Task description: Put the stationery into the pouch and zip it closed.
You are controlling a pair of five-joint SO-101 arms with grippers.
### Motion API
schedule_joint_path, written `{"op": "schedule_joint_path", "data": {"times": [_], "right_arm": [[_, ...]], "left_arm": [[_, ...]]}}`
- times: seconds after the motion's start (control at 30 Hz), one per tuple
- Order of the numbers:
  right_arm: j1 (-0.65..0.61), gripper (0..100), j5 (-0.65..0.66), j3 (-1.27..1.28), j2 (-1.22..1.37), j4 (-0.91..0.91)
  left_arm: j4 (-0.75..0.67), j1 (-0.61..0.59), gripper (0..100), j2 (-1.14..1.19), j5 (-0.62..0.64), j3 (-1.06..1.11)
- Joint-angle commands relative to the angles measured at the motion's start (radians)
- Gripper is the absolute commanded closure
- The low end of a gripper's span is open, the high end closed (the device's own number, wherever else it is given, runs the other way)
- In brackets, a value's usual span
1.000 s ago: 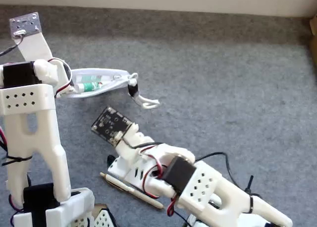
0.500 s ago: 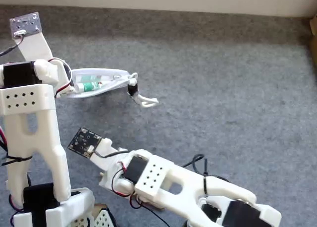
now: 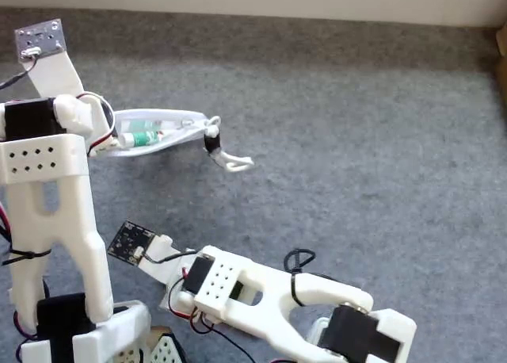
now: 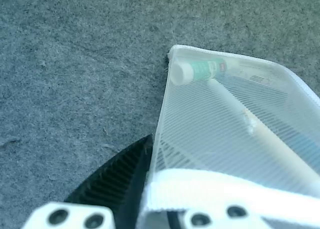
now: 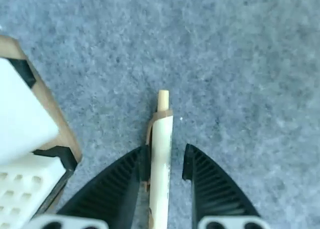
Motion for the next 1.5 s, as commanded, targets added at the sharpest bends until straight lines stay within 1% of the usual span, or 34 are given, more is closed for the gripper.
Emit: {"op": "schedule_joint_path", "data": {"times": [0.0, 0.27, 0.33, 0.4, 0.43, 0.47, 0.77, 0.93, 1.17, 1.23, 1.47], "right_arm": [[-0.008, 88.3, -0.005, -0.027, 0.010, -0.016], [0.002, 89.3, -0.003, -0.027, 0.090, -0.015], [0.013, 93.6, 0.005, -0.027, 0.093, -0.015], [0.027, 99.2, 0.063, -0.027, 0.093, -0.015], [0.031, 99.7, 0.087, -0.027, 0.093, -0.013], [0.038, 99.1, 0.104, -0.027, 0.093, -0.012], [0.068, 99.4, 0.106, -0.019, 0.091, -0.007], [0.096, 99.4, 0.107, -0.027, 0.082, 0.077], [0.099, 99.4, 0.107, -0.015, -0.091, 0.091], [0.102, 99.4, 0.107, 0.004, -0.147, 0.120], [0.174, 99.4, 0.107, 0.013, -0.331, 0.222]], "left_arm": [[-0.017, -0.027, 99, -0.015, 0.009, -0.004], [-0.017, -0.027, 99, -0.015, 0.009, -0.001], [-0.017, -0.027, 99, -0.015, 0.009, 0.001], [-0.017, -0.027, 99, -0.015, 0.009, 0.001], [-0.017, -0.027, 99, -0.015, 0.009, 0.001], [-0.017, -0.027, 99, -0.015, 0.009, 0.001], [-0.017, -0.027, 99, -0.015, 0.009, 0.002], [-0.017, -0.027, 99, -0.015, 0.009, 0.002], [-0.017, -0.025, 99, -0.015, 0.009, 0.001], [-0.017, -0.024, 99, -0.015, 0.009, -0.001], [-0.014, -0.018, 99, -0.015, 0.009, -0.002]]}}
